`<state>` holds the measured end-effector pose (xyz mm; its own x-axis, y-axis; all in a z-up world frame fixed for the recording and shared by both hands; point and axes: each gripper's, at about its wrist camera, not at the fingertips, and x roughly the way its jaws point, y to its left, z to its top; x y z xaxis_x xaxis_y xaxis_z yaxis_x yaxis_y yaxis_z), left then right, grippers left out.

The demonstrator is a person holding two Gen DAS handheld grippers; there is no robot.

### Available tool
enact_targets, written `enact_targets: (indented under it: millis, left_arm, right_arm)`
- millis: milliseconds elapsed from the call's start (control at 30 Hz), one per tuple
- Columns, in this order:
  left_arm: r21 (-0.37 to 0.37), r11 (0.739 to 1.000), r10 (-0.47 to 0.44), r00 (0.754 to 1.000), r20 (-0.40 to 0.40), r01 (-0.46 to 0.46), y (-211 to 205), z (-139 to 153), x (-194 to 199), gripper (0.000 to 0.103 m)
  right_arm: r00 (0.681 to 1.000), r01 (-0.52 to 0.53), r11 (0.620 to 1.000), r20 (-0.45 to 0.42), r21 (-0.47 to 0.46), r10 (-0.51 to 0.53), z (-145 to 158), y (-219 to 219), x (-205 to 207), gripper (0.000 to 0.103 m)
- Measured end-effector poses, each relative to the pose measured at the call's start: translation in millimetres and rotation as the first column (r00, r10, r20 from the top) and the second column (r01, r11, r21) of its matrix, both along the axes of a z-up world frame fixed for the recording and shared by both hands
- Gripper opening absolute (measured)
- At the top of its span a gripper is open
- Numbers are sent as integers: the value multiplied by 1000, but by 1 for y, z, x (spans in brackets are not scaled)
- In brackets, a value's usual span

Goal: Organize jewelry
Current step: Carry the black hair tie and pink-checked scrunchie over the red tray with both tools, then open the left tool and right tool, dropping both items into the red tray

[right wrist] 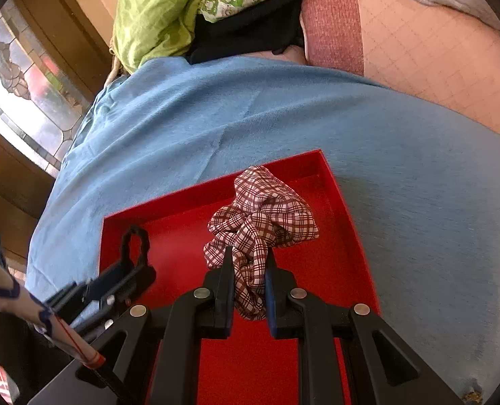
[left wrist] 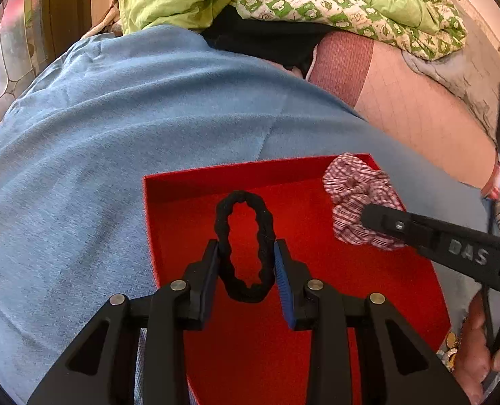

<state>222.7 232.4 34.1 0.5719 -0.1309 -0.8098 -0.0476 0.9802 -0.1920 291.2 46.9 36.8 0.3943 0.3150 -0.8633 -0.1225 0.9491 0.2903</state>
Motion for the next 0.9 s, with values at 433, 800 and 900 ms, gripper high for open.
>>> enact_targets:
  millis: [433,800,900]
  left_arm:
    - [10,1000,20,1000,-2,-20,1,-3,2,43]
    - [0,1000,30,999,35,-30,1,11,-4,52]
    - [1,999,36,997,62,-36,0,21,-8,54]
  right_arm:
    - [999,23,1000,-36,12,-23,-18,0,11,23]
    - [999,41,998,-31,38,-40,-7,-10,1,40]
    - [999,44,998,-11,54,-43,6,-15,-5,41]
